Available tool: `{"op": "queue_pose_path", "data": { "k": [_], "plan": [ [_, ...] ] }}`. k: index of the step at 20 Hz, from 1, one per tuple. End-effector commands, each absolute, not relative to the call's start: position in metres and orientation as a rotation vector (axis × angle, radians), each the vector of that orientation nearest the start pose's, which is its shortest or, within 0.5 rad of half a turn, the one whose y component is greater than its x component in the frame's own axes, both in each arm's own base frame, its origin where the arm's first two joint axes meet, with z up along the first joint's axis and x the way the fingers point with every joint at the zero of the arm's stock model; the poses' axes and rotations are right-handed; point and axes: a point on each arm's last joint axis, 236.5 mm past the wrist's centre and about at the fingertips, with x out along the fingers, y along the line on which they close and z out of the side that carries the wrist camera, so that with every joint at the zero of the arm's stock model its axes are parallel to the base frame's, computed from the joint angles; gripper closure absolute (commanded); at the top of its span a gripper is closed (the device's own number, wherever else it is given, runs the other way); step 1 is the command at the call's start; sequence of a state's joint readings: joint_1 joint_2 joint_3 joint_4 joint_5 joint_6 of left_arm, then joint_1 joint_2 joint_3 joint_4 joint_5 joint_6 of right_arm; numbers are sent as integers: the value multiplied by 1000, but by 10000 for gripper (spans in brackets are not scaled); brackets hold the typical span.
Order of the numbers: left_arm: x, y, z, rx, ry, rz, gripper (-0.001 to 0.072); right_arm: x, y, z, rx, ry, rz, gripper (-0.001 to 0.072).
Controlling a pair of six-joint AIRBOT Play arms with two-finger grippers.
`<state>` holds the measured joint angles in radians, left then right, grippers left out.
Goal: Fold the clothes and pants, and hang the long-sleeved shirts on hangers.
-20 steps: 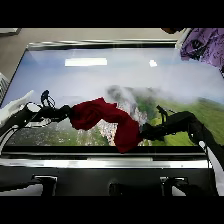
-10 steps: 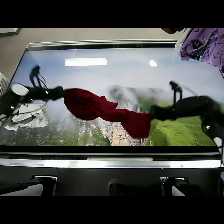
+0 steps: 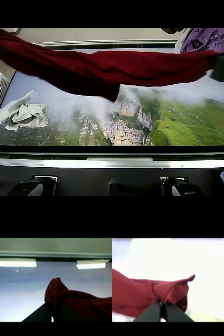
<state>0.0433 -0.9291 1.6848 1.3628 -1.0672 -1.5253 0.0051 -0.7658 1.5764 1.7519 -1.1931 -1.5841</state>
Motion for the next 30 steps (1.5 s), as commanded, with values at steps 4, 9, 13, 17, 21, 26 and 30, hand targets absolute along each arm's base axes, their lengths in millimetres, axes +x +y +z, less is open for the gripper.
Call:
{"op": "queue_pose_path", "data": {
  "k": [4, 9, 13, 17, 21, 26, 30],
  "plan": [
    [280, -7, 428, -103, 235, -26, 690, 248, 41, 394, 151, 347, 152, 678],
    [354, -14, 308, -117, 554, -60, 689, 329, 62, 280, 254, 797, 185, 677],
    [416, -33, 133, -227, 932, -110, 689, 404, 71, 149, 305, 1156, 170, 677],
    [454, -47, -7, -376, 1146, -97, 689, 482, 72, 32, 366, 1232, 119, 678],
    [462, -62, -65, -500, 1247, -97, 674, 513, 68, -8, 399, 1199, 79, 678],
    [440, -39, -14, -585, 1241, -93, 0, 509, 67, 4, 386, 1192, 81, 678],
    [397, -28, 13, -756, 1240, -14, 2, 488, 69, 14, 374, 1253, 94, 678]
  ]
}}
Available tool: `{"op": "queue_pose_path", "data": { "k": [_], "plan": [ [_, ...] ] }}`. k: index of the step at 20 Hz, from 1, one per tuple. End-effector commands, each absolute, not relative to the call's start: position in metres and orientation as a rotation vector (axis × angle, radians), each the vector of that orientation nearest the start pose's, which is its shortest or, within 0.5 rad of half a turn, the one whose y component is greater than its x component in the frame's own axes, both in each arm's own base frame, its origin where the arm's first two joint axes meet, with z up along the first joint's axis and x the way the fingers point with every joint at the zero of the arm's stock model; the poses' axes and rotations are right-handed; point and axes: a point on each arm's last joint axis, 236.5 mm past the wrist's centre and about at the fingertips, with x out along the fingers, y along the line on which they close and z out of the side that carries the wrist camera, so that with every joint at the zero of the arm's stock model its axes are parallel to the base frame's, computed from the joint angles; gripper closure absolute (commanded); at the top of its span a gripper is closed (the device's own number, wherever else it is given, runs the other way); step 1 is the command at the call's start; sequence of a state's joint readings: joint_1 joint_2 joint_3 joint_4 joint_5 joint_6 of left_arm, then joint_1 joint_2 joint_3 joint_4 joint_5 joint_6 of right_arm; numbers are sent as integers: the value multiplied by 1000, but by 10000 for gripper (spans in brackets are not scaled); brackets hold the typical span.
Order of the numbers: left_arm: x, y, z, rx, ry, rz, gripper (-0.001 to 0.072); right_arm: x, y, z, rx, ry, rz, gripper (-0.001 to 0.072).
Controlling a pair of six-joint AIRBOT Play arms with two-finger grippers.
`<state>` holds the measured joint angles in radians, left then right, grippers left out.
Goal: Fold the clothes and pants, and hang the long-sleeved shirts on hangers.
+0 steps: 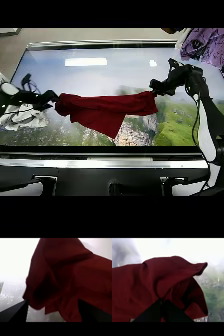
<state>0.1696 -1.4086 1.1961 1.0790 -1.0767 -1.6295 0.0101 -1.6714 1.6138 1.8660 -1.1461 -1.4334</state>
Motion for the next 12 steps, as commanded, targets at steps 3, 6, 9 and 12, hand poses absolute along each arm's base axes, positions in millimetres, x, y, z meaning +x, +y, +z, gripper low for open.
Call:
{"op": "queue_pose_path", "data": {
  "k": [3, 6, 9, 12],
  "plan": [
    [367, -84, -18, -865, 1343, -88, 2, 475, 70, 13, 367, 1305, 99, 678],
    [349, -135, -54, -896, 1367, -111, 3, 470, 70, 12, 365, 1326, 101, 678],
    [344, -173, -74, -901, 1384, -134, 4, 466, 70, 11, 364, 1342, 102, 678],
    [345, -188, -93, -899, 1403, -125, 16, 464, 71, 10, 363, 1352, 103, 678]
  ]
}}
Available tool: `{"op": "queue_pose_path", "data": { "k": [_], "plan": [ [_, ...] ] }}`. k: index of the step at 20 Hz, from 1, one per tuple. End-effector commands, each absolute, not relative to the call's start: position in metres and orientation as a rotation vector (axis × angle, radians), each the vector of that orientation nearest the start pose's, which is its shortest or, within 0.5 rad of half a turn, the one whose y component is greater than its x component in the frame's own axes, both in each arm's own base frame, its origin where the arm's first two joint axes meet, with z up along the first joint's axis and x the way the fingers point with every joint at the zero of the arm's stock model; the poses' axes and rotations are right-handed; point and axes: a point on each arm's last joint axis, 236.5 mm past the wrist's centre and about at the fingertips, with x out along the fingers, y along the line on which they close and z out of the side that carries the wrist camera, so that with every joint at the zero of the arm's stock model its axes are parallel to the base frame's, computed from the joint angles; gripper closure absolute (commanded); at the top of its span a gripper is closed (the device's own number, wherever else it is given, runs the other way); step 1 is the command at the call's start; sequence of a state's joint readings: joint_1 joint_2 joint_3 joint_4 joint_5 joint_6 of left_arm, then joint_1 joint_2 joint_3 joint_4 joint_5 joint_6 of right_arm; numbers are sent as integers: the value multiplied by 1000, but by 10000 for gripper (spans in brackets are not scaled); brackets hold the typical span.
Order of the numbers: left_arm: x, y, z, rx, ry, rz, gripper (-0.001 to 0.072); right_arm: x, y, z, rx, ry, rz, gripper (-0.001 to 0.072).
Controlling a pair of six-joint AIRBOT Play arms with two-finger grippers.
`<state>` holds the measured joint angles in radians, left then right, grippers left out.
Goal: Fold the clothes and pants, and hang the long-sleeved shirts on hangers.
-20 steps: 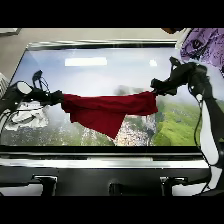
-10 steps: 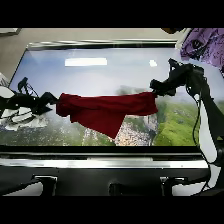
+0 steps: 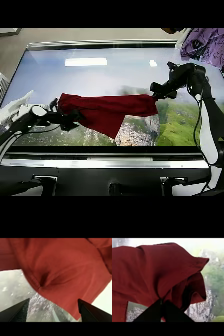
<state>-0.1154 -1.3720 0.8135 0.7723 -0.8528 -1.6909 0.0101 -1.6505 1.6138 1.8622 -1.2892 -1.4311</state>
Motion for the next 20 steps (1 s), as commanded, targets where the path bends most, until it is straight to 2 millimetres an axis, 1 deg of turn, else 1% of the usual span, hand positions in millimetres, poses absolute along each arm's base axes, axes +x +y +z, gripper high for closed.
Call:
{"op": "queue_pose_path", "data": {
  "k": [1, 4, 5, 6, 8, 9, 10, 11, 12, 13, 14, 15, 16, 17, 18, 19, 20],
  "plan": [
    [344, -190, -98, -896, 1414, -121, 24, 463, 71, 10, 362, 1356, 103, 678],
    [345, -191, -107, -896, 1433, -112, 25, 462, 71, 10, 362, 1359, 104, 678],
    [348, -191, -108, -896, 1432, -108, 36, 462, 71, 11, 362, 1358, 104, 678],
    [353, -192, -109, -895, 1424, -107, 156, 461, 71, 12, 362, 1357, 105, 678],
    [366, -198, -104, -876, 1394, -160, 537, 461, 71, 14, 363, 1355, 106, 678],
    [374, -202, -97, -859, 1370, -199, 691, 461, 72, 16, 363, 1352, 108, 678],
    [384, -205, -85, -837, 1339, -239, 689, 460, 72, 19, 363, 1348, 110, 678],
    [396, -205, -68, -820, 1307, -280, 690, 460, 72, 24, 361, 1336, 111, 678],
    [412, -202, -44, -798, 1269, -328, 692, 461, 71, 30, 357, 1316, 112, 679],
    [428, -194, -15, -770, 1224, -362, 693, 464, 68, 42, 349, 1279, 108, 679],
    [448, -178, 26, -724, 1149, -388, 693, 467, 62, 55, 340, 1237, 85, 679],
    [467, -159, 74, -677, 1054, -401, 693, 471, 55, 77, 350, 1180, 46, 679],
    [482, -136, 133, -622, 938, -399, 693, 475, 49, 103, 347, 1116, 24, 679],
    [488, -116, 191, -567, 826, -393, 693, 477, 43, 133, 334, 1045, 12, 679],
    [485, -96, 254, -510, 707, -384, 693, 474, 37, 168, 322, 969, 0, 679],
    [473, -80, 314, -456, 595, -376, 693, 467, 32, 203, 306, 898, -6, 679],
    [454, -68, 362, -401, 498, -367, 693, 456, 29, 234, 295, 838, -7, 679]
  ]
}}
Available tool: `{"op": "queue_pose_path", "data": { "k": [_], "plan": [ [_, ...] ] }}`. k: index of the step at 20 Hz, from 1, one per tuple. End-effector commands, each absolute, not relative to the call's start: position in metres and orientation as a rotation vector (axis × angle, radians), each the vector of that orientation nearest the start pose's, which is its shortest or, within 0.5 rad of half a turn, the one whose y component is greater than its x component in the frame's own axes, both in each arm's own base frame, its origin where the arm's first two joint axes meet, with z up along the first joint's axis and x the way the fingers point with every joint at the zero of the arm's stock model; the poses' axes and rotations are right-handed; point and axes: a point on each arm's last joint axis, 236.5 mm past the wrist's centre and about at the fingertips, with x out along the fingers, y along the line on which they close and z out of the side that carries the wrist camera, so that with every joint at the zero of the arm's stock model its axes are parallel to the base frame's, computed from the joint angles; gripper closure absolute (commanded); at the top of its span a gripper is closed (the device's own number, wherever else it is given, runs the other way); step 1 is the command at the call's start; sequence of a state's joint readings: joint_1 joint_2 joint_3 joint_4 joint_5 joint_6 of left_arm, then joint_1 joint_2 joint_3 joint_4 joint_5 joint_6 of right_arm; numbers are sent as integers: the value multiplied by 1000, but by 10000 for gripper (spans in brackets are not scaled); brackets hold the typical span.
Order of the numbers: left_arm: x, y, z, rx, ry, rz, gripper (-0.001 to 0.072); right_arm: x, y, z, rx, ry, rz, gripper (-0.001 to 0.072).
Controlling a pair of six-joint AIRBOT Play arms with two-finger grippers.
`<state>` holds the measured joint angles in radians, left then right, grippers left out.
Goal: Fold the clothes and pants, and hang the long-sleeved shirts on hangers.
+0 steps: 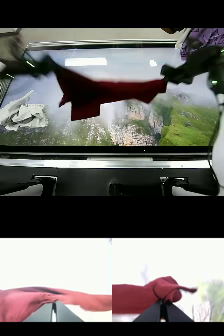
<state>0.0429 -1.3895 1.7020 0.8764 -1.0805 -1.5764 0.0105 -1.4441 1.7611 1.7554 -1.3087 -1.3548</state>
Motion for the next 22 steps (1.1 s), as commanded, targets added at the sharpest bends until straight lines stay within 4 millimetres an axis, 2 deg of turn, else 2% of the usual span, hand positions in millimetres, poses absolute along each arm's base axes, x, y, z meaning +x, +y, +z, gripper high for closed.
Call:
{"op": "queue_pose_path", "data": {
  "k": [1, 2, 3, 4, 6, 8, 9, 11, 12, 14, 15, 17, 19, 20, 22],
  "plan": [
    [430, -60, 405, -351, 408, -354, 692, 440, 26, 264, 284, 784, -8, 679],
    [406, -54, 436, -323, 335, -341, 692, 422, 25, 288, 279, 745, -4, 679],
    [378, -50, 458, -307, 277, -322, 692, 399, 25, 306, 276, 721, 2, 678],
    [354, -47, 470, -295, 242, -298, 692, 375, 25, 317, 273, 718, 6, 678],
    [307, -39, 479, -265, 198, -223, 692, 323, 25, 329, 259, 751, 10, 678],
    [268, -22, 483, -266, 159, -111, 692, 274, 26, 333, 251, 789, 14, 678],
    [253, -15, 485, -259, 145, -63, 692, 256, 28, 335, 255, 798, 20, 678],
    [243, -11, 485, -249, 141, -40, 692, 237, 33, 340, 294, 797, 28, 678],
    [246, -12, 482, -251, 156, -44, 692, 236, 37, 340, 327, 804, 34, 678],
    [271, -17, 461, -258, 243, -81, 692, 248, 46, 332, 373, 843, 53, 678],
    [290, -23, 443, -249, 317, -125, 692, 259, 50, 323, 377, 882, 59, 677],
    [336, -31, 396, -253, 487, -208, 692, 290, 54, 293, 382, 993, 59, 677],
    [389, -36, 339, -251, 650, -255, 692, 328, 57, 244, 365, 1132, 62, 677],
    [415, -41, 306, -258, 730, -277, 692, 351, 58, 213, 360, 1200, 60, 677],
    [464, -58, 223, -288, 922, -317, 692, 395, 64, 147, 379, 1309, 60, 677]
  ]
}}
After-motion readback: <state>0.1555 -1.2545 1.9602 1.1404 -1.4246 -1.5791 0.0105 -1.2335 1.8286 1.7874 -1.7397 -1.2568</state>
